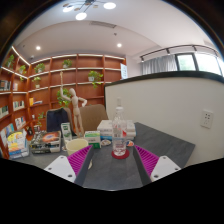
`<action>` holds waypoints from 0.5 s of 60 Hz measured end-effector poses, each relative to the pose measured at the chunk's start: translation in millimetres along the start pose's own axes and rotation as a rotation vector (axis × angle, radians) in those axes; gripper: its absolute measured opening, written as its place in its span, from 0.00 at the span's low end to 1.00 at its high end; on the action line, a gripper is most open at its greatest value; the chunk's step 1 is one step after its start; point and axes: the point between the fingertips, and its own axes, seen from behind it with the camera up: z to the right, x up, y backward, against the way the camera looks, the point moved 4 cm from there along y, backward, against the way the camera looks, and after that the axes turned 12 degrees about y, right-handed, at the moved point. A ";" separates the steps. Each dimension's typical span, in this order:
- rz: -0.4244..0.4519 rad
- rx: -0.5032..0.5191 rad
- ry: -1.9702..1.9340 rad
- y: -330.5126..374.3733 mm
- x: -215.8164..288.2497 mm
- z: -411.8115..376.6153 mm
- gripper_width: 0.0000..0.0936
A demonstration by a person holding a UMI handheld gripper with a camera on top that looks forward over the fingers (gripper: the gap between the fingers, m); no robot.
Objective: Pour water
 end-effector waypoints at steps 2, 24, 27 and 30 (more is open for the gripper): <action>0.009 0.009 -0.001 10.0 1.9 -2.5 0.90; 0.030 0.141 0.062 71.8 7.9 -50.9 0.90; 0.032 0.159 0.066 76.4 9.3 -57.4 0.90; 0.034 0.175 0.066 80.9 11.3 -63.7 0.90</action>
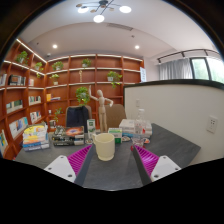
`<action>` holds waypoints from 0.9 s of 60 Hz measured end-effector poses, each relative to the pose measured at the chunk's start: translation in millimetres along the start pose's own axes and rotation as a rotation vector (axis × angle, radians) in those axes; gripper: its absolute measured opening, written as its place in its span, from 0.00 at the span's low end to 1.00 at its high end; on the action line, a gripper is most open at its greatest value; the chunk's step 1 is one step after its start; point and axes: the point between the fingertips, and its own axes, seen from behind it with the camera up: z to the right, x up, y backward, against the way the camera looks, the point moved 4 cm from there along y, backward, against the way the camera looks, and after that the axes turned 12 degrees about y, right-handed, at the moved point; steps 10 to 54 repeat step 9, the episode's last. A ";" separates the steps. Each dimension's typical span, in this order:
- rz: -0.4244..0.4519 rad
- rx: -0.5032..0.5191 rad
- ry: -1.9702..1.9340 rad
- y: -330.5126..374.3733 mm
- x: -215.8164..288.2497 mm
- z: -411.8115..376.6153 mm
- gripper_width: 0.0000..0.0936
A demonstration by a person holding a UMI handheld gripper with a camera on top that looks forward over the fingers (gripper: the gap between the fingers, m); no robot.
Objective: Pour water
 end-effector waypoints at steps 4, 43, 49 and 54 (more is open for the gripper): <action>0.009 0.018 -0.002 2.2 4.4 -7.1 0.89; 0.012 0.036 -0.003 5.2 6.3 -16.1 0.89; 0.012 0.036 -0.003 5.2 6.3 -16.1 0.89; 0.012 0.036 -0.003 5.2 6.3 -16.1 0.89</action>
